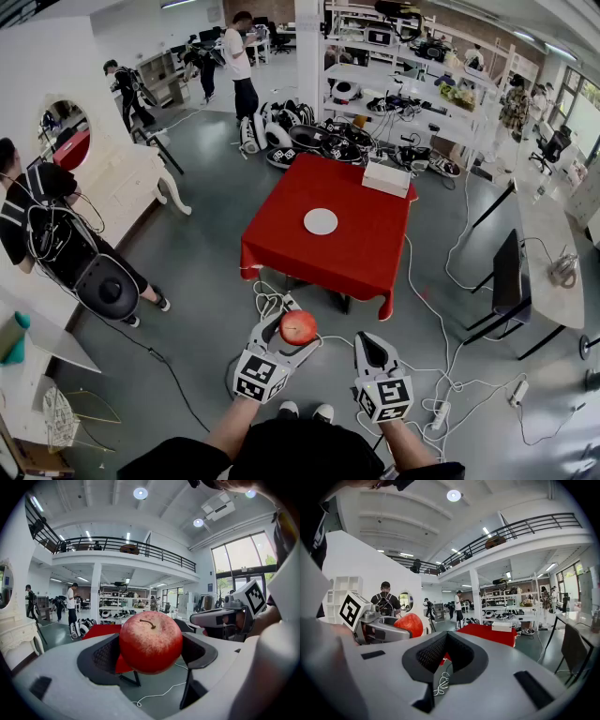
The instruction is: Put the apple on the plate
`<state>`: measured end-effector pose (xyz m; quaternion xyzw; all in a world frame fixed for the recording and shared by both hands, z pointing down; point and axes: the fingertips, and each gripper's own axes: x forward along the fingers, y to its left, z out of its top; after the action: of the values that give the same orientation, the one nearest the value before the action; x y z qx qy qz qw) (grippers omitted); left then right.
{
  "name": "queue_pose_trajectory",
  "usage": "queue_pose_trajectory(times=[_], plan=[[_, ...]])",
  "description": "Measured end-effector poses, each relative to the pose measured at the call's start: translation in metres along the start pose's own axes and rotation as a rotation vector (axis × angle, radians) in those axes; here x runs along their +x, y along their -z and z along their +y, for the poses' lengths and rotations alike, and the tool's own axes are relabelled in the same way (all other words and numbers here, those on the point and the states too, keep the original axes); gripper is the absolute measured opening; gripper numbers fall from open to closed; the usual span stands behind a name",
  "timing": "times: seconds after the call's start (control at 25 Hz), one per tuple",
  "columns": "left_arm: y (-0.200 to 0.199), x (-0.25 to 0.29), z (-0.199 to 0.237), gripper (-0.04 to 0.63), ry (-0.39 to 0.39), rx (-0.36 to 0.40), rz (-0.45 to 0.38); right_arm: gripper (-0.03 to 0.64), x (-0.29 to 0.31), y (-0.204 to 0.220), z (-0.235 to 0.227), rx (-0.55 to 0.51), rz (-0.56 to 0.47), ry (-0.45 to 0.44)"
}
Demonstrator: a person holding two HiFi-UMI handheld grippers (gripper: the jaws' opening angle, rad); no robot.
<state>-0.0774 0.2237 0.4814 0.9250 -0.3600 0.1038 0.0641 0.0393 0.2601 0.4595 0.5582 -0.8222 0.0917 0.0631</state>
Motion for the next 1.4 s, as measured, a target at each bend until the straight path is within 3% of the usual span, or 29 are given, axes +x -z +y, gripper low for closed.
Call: queue_pose_trajectory(times=[0.8,1.0,1.2,1.4], plan=[[0.005,0.011,-0.012,0.405,0.001,-0.006,0.008,0.011,-0.004,0.003,-0.007,0.019,-0.030,-0.036],[0.003,0.015,-0.016,0.405,0.007,-0.004,0.004,0.011,-0.005,0.003,-0.009,-0.022,-0.026,-0.034],[0.005,0.018,-0.022,0.405,0.001,0.029,0.019,0.011,-0.007,0.008,-0.012,0.018,-0.021,-0.051],[0.007,0.016,-0.021,0.405,-0.004,0.015,0.023,0.011,-0.008,0.011,-0.013,0.033,-0.010,-0.053]])
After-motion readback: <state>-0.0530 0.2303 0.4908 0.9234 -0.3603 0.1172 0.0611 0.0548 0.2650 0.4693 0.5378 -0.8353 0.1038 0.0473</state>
